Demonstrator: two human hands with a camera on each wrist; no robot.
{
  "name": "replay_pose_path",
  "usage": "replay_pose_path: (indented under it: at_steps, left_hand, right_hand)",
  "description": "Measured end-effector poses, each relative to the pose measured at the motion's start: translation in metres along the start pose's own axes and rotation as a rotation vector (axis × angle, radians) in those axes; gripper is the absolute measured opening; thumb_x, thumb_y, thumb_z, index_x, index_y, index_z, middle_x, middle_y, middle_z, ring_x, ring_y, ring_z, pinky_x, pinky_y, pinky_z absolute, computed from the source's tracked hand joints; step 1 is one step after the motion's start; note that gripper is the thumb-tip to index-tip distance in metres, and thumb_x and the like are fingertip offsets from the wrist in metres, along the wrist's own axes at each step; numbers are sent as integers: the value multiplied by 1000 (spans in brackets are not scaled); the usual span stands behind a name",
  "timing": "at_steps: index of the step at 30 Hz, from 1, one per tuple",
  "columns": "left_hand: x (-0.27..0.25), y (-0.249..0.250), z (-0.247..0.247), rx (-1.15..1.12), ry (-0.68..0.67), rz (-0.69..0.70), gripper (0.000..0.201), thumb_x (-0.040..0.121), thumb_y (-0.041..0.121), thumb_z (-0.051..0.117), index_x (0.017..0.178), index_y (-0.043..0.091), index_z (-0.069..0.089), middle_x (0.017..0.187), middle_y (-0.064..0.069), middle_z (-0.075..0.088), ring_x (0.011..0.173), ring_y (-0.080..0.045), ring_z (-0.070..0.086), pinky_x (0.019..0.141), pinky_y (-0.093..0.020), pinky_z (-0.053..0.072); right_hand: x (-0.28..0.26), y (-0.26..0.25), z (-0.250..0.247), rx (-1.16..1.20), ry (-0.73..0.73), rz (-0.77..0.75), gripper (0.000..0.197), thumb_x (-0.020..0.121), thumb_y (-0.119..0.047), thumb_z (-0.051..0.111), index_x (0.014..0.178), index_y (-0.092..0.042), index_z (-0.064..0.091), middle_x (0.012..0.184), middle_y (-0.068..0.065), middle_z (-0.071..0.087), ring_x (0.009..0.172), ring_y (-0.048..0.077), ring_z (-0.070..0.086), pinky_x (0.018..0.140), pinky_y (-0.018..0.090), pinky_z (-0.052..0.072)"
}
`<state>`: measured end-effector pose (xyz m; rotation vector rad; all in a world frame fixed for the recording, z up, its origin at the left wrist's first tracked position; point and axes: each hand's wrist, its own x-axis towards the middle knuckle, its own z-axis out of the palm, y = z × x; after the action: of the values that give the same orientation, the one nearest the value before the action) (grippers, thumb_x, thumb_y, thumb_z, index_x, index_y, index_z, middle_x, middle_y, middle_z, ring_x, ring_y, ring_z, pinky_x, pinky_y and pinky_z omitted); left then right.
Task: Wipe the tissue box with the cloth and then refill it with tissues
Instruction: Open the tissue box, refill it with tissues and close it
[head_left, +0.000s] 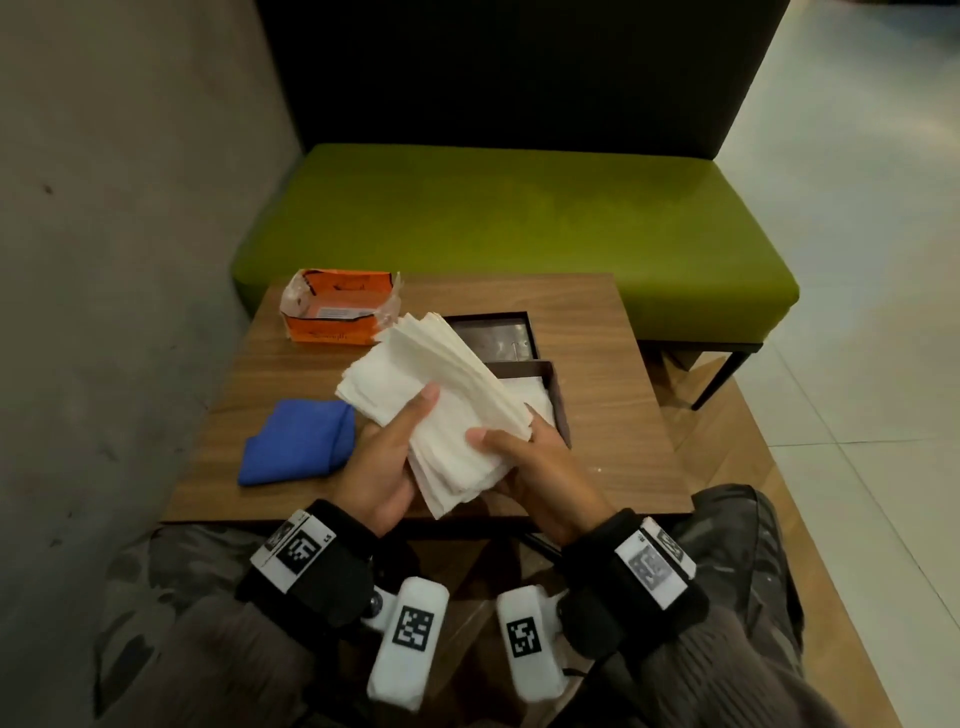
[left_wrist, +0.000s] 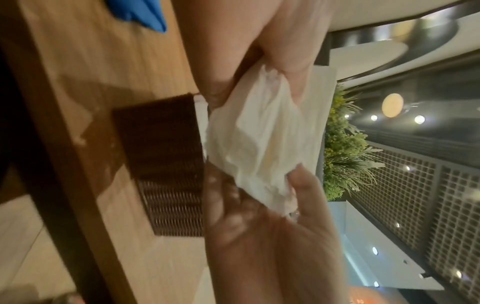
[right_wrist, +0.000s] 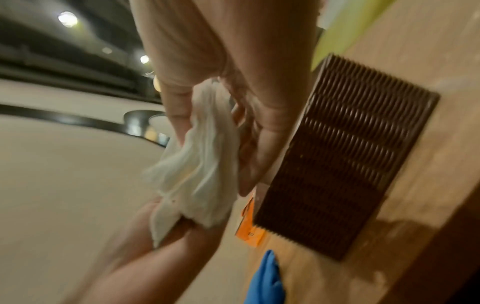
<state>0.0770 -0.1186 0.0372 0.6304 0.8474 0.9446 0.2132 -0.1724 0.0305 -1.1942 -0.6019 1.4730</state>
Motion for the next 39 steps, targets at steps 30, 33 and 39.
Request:
replay_pose_path:
  at_steps: [30,33,39]
  left_hand:
    - [32,27,-4,331,-20,29,41,87,6,58,127,9,50,118,-7,64,100,-17,64,78,-26,57]
    - [36,29,-11,596,-106,-31,38,88,1,55,126,9,50,121,-10,62,102,-20,63,85,-29,54]
    - [51,16,6,1038,-33,150,35,93,28,51,125,14,51,122,-7,61,110,-24,59,98,-42,45]
  right_hand:
    - [30,-32,-40,-231,180,-46,38,84,-7,71,120,-5,59,120,14,67,108,29,66,96,45,53]
    - [36,-29,-43,-397,254,-122,32,87,-9,69,114,-15,53,113,6,65,107,27,64,94,45,54]
    - [50,-32,-39,-898,341,-304,38,92,-16,62,126,-18,45,102,-3,57,93,19,57,78,31,45]
